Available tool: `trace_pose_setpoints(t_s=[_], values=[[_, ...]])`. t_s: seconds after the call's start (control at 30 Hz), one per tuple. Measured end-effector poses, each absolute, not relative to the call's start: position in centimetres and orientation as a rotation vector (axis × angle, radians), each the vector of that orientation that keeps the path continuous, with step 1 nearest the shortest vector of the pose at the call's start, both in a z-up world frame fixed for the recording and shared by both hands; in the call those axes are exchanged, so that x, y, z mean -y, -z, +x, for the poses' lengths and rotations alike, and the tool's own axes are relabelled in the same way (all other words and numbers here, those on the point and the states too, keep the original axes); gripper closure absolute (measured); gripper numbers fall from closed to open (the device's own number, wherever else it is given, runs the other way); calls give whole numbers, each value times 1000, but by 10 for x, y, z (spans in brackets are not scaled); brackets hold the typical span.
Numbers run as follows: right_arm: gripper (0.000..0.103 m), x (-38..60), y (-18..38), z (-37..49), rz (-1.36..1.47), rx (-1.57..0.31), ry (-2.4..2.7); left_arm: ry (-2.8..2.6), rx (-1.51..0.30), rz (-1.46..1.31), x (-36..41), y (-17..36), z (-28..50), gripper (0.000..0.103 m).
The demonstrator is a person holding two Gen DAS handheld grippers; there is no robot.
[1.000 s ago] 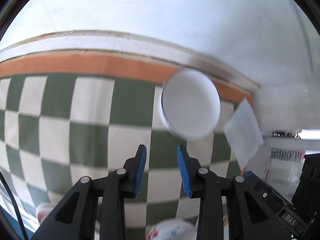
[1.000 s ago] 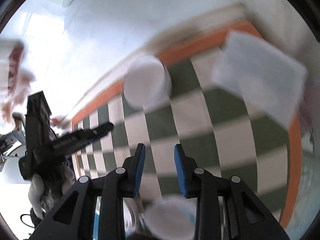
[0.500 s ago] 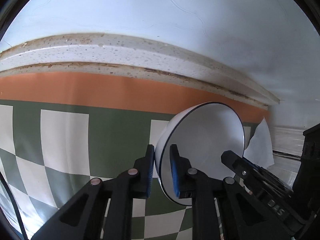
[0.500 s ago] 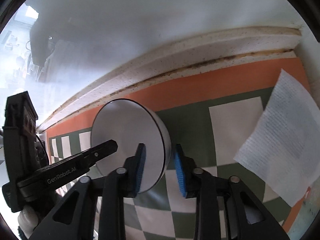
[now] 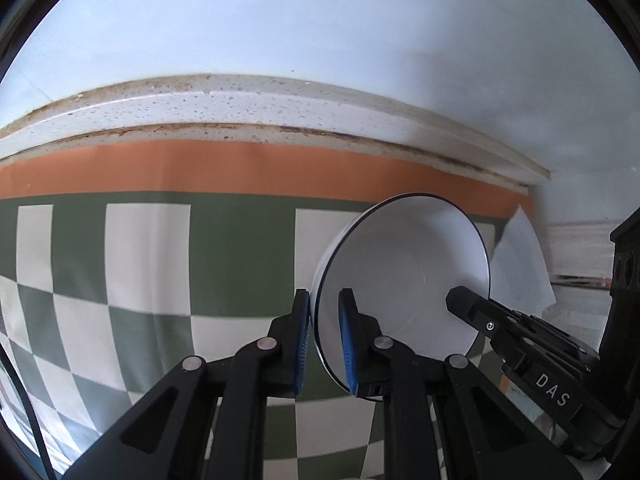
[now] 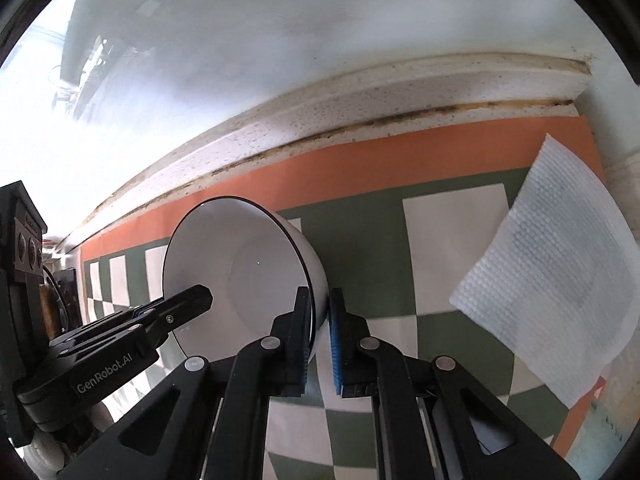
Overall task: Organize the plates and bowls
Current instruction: 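Grip all three nested bowls together at the rim with both tools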
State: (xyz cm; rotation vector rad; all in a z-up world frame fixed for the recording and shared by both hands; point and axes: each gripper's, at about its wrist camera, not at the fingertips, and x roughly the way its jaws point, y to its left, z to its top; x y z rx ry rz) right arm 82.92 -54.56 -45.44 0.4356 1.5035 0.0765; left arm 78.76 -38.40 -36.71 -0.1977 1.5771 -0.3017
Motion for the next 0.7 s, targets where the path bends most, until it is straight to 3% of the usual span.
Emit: trace_pose_setpoints(t_s=[0.7], values=[[93, 550, 324, 661, 446, -1361, -47, 478, -1471, -86, 378, 259, 651, 90]])
